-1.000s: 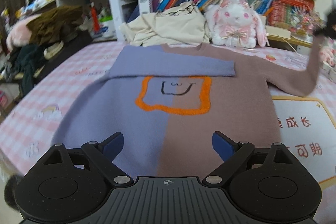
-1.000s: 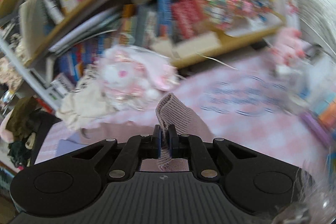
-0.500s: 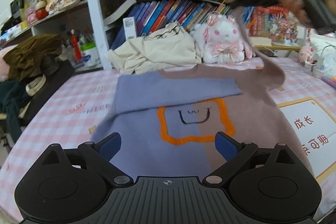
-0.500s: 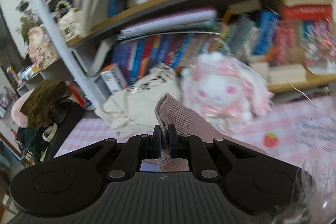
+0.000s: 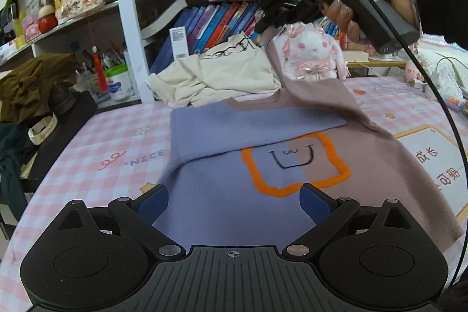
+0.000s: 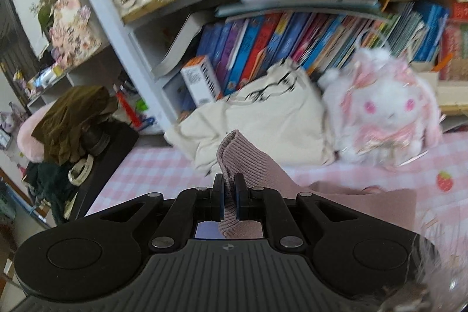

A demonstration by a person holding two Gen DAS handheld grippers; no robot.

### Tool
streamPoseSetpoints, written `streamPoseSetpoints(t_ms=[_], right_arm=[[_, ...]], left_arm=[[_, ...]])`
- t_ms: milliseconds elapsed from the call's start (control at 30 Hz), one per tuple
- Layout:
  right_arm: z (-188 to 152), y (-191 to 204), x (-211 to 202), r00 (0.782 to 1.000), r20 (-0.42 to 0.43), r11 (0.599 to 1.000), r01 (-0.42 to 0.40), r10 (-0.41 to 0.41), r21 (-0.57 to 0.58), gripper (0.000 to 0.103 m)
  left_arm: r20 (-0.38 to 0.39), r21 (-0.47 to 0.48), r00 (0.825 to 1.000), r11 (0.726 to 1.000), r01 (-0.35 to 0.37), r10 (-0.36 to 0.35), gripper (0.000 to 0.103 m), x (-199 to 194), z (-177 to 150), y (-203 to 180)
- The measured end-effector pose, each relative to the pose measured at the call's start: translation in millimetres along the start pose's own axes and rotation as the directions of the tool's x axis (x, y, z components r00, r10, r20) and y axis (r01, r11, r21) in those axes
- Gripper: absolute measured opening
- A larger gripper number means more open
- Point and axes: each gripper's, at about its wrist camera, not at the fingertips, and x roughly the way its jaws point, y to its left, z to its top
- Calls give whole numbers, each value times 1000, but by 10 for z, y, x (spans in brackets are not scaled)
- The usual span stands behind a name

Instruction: Fold clothes

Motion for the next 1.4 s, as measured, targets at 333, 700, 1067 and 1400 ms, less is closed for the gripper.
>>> streamPoseSetpoints(t_ms=[333, 700, 1067, 1400], right_arm=[[-268, 217, 389, 994, -106, 1000, -12, 10, -13, 7], [-332, 122, 468, 986, -143, 995, -73, 81, 66, 36], [-722, -389, -216, 990, -140, 992, 25, -8, 124, 37], [-1399, -578, -810, 979, -191, 992, 87, -67, 97, 37]], left_arm=[[-22, -3, 1000, 1000, -1, 1, 98, 14, -52, 135], [-32, -14, 999, 1000, -23, 23, 98, 3, -61, 196], [-48, -75, 999, 997, 4, -8, 98, 86, -86, 242], [-61, -77, 997, 997, 32, -36, 98, 74, -87, 88]])
